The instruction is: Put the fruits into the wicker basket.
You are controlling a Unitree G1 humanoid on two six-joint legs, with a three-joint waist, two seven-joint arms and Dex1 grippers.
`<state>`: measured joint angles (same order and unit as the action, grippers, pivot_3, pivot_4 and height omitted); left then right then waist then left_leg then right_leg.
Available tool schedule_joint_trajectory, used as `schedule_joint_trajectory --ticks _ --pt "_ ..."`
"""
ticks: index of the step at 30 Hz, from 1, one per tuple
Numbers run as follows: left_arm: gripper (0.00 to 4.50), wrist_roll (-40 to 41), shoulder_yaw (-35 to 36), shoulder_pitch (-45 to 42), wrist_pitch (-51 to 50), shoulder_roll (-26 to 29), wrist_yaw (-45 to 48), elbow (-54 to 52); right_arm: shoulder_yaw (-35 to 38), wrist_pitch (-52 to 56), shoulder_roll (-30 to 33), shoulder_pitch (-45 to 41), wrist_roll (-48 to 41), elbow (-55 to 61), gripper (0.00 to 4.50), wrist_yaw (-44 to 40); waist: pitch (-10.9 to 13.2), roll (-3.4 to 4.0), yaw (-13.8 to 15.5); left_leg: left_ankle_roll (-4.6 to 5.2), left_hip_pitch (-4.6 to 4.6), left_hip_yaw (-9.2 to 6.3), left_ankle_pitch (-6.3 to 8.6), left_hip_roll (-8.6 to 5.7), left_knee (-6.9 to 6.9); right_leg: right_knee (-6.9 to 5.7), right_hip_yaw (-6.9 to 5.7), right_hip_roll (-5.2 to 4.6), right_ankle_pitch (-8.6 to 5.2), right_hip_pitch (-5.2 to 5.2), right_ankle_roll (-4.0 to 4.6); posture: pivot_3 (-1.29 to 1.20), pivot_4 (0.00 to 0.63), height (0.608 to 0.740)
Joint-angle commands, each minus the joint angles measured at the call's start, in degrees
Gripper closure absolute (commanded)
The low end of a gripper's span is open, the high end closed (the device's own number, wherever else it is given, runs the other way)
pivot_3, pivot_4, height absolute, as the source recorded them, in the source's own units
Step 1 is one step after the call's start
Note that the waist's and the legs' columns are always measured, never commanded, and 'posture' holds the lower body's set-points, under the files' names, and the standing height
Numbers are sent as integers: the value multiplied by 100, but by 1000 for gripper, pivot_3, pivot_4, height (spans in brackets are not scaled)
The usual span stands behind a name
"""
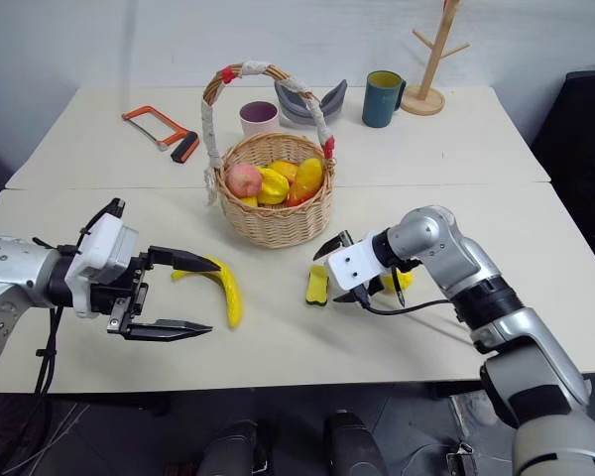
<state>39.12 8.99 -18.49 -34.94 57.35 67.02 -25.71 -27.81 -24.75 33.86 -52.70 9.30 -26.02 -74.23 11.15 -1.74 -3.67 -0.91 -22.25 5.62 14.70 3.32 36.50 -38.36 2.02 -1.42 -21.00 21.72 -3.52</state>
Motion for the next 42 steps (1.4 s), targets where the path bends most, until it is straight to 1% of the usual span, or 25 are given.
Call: schedule_joint_trajectory --ticks 1,4,8,10,13,17,20,21,23,25,26,29,30,32,33,36,38,39,42 --pt "0 108 177 26 11 -18 -135 -247 -95 -645 -83 -255 239 -439 672 52 0 0 4 -1 0 -1 -1 0 1 -4 0 0 0 0 0 0 150 740" --pt "0 152 208 57 -28 -22 -220 -317 -125 -926 -151 -251 257 -673 1582 -9 0 0 21 -1 3 -2 -1 0 2 -8 -1 -1 0 0 0 0 150 740" --pt "0 247 265 79 -86 -43 -326 -381 -84 -846 -248 -156 130 -631 2928 -137 0 0 22 -1 5 -5 0 0 11 -15 -2 -2 0 -5 1 0 150 740" --pt "0 249 253 74 -80 -32 -339 -379 -27 -710 -247 -115 18 -530 3464 -225 0 0 10 0 7 -5 0 1 12 -19 -3 -2 0 -5 1 0 150 740" --pt "0 215 201 19 -43 -42 -333 -329 250 -147 -156 34 -374 16 3980 -289 0 0 16 0 8 -6 1 2 12 -22 -4 -1 -1 -6 1 0 150 740" --pt "0 246 45 -238 -20 -184 -320 -211 965 1106 225 310 -1128 1403 3980 -244 1 1 50 1 2 -9 1 1 12 -21 -6 -3 -1 -4 1 0 150 740" --pt "0 357 -99 -574 -110 -431 -378 -124 1796 2323 843 523 -1586 2444 3980 21 3 5 130 4 -2 -14 3 -2 15 -20 -12 -8 -1 -6 1 0 150 740" --pt "0 379 -165 -695 -135 -525 -393 -85 2151 2663 1200 670 -1672 2674 3980 72 3 5 146 4 -2 -15 4 -2 15 -17 -13 -8 -1 -6 1 0 150 740" --pt "0 386 -293 -884 -152 -690 -395 -12 2852 3021 1978 1102 -1620 2850 3980 177 2 4 222 4 -2 -19 8 -2 16 -9 -15 -7 -1 -10 1 0 150 740" --pt "0 358 -372 -978 -138 -784 -371 38 3286 3186 2517 1528 -1505 2901 3980 303 2 4 230 5 -3 -25 14 -4 13 13 -19 -8 -1 -21 1 0 150 740" --pt "0 326 -435 -1030 -103 -846 -344 77 3623 3245 2810 1949 -1415 2843 3980 361 2 4 217 6 -4 -20 16 -4 12 21 -15 -8 -1 -22 1 0 150 740" --pt "0 265 -578 -1166 -14 -1015 -304 188 4426 3302 3252 3090 -1171 2663 3980 670 1 4 170 2 -2 -9 14 -3 0 37 -6 -3 0 -23 0 0 150 740" --pt "0 252 -611 -1201 7 -1059 -298 214 4599 3268 3305 3380 -1090 2615 3980 784 1 4 164 1 -2 0 13 -1 -5 39 -2 -1 0 -21 0 0 150 740" --pt "0 216 -691 -1322 70 -1190 -280 287 5048 3312 3211 4133 -972 2581 3980 1054 1 6 147 -11 4 5 6 4 -8 40 3 9 0 -21 -1 0 150 740" --pt "0 201 -744 -1444 88 -1272 -276 364 5204 3403 3042 4496 -956 2600 3980 1235 0 7 157 -13 3 8 2 5 -10 39 6 10 -1 -18 -1 0 150 740" --pt "0 167 -830 -1646 109 -1399 -255 504 5363 3538 2806 5032 -950 2677 3980 1581 0 8 130 -35 6 8 -11 17 -4 38 15 30 1 -20 -6 0 150 740" --pt "0 105 -900 -1768 169 -1471 -218 570 5269 3659 2462 5269 -922 2615 3429 1960 -1 9 98 -38 14 21 -16 17 -4 31 35 37 7 -20 -15 0 150 740" --pt "0 86 -918 -1802 183 -1489 -209 594 5231 3688 2368 5329 -916 2583 3328 2079 0 7 76 -39 16 22 -18 18 -6 32 39 41 9 -21 -18 0 150 740" --pt "0 -54 -903 -1809 219 -1491 -309 659 5203 3709 2327 5348 -998 2553 2297 2183 -1 15 48 -43 17 26 -22 26 -6 35 62 62 16 -22 -24 0 150 740"
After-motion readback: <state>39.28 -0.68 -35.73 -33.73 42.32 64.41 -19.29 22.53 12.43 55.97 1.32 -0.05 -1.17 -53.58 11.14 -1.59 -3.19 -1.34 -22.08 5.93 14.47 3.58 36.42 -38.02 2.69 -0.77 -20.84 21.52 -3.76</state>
